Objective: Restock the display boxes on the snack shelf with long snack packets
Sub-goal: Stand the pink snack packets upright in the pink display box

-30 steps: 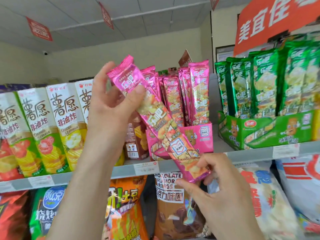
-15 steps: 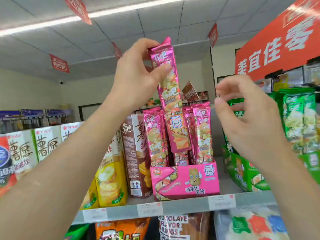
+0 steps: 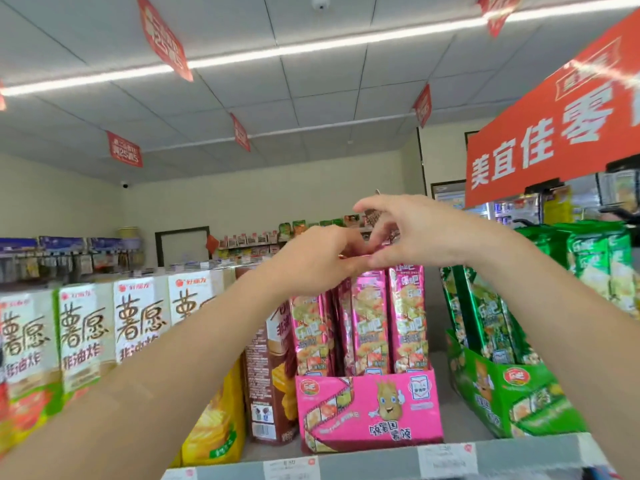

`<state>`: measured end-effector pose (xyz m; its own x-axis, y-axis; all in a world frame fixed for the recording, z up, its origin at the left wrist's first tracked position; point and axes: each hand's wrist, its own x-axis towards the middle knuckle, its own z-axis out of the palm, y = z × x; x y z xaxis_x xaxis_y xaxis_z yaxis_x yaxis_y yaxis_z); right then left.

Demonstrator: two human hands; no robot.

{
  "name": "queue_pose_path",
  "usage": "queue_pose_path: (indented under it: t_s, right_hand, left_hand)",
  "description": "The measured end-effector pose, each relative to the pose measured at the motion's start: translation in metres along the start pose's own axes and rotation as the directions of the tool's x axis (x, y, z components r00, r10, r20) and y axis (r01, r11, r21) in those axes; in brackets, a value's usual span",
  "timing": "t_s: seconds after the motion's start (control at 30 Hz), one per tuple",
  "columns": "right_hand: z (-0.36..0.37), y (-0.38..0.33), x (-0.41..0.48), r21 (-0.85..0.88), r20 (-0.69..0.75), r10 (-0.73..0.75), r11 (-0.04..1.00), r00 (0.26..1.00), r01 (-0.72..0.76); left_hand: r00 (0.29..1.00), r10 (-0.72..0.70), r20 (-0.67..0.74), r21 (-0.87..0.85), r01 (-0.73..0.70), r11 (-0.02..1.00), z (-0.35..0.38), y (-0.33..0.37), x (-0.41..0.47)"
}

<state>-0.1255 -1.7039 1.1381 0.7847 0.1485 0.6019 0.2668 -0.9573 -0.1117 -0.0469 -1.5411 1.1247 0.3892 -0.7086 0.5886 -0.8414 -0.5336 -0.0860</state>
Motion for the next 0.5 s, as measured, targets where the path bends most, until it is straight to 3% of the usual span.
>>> queue_pose_path:
  t_s: [0.1,0.23,0.4,0.5]
  right_hand:
    - [0.005,0.007,0.002,-0.024,0.002,-0.015,1.0,1.0,0.015]
    - [0.009,0.014,0.0,0.038,0.027,-0.025,0.999,0.999,0.024]
    - [0.016,0.011,-0.001,0.006,0.088,-0.012,1.0,0.996,0.012]
    - [0.016,0.005,0.002,-0.028,0.14,-0.05,0.998,0.989,0.055]
  left_hand:
    - [0.99,-0.027,0.138,-0.064,0.036,0.997,-0.016,-0.007,0.003]
    - [0.935,-0.114,0.336,0.06,0.099,0.993,-0.018,-0.01,0.008]
    - [0.954,-0.03,0.298,0.078,0.007,0.997,-0.022,-0.007,0.01]
    - [0.979,0.031,0.201,0.092,-0.05,0.994,-0.021,-0.003,0.014]
